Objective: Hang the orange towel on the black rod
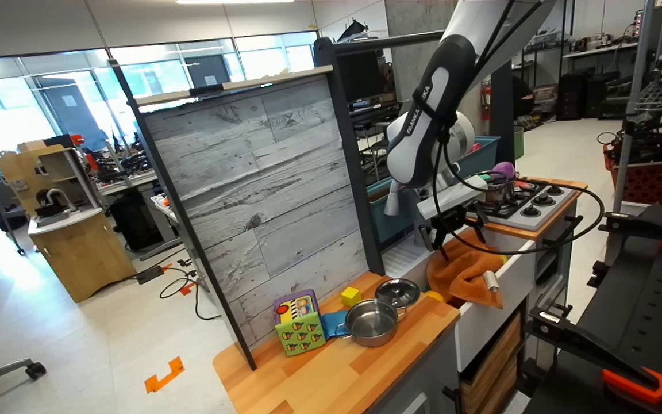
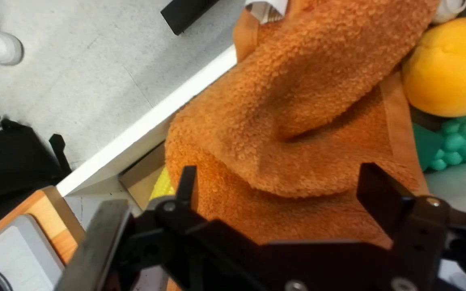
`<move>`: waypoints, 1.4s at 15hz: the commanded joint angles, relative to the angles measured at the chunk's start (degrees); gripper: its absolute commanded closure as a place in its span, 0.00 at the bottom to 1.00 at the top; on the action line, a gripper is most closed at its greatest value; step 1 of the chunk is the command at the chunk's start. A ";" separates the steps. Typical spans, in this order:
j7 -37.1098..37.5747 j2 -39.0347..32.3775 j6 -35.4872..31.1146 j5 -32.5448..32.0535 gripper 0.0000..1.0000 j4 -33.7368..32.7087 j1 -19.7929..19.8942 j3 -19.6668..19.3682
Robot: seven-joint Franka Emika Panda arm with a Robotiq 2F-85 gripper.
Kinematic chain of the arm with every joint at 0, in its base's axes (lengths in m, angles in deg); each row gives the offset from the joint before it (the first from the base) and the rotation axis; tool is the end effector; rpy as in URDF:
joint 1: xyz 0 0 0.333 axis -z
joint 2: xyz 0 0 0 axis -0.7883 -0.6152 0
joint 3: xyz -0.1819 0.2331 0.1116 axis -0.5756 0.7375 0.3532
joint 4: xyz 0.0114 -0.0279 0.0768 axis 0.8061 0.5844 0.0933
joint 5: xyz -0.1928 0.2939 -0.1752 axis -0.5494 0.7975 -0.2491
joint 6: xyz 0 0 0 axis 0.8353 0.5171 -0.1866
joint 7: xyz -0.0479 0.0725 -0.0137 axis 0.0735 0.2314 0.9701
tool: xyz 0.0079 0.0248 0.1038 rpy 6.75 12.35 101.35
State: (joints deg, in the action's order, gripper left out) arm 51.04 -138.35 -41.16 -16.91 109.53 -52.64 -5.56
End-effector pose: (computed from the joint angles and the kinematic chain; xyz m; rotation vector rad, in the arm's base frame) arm 0.6687 -0.1041 -0.0079 2.7457 -0.8377 -0.3681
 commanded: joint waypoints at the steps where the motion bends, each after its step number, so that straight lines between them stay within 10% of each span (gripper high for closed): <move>1: 3.40 -3.13 8.34 0.28 0.00 -6.30 -0.27 -1.41; 15: 3.72 -14.73 7.48 -0.30 0.00 -21.77 1.33 -0.58; 16: 3.69 -14.95 6.75 -0.31 0.25 -21.96 1.36 -0.59; 21: 3.80 -15.34 4.81 -0.36 0.58 -22.16 1.31 -0.80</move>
State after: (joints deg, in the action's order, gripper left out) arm 54.16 -148.65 -36.41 -16.94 93.70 -51.53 -6.17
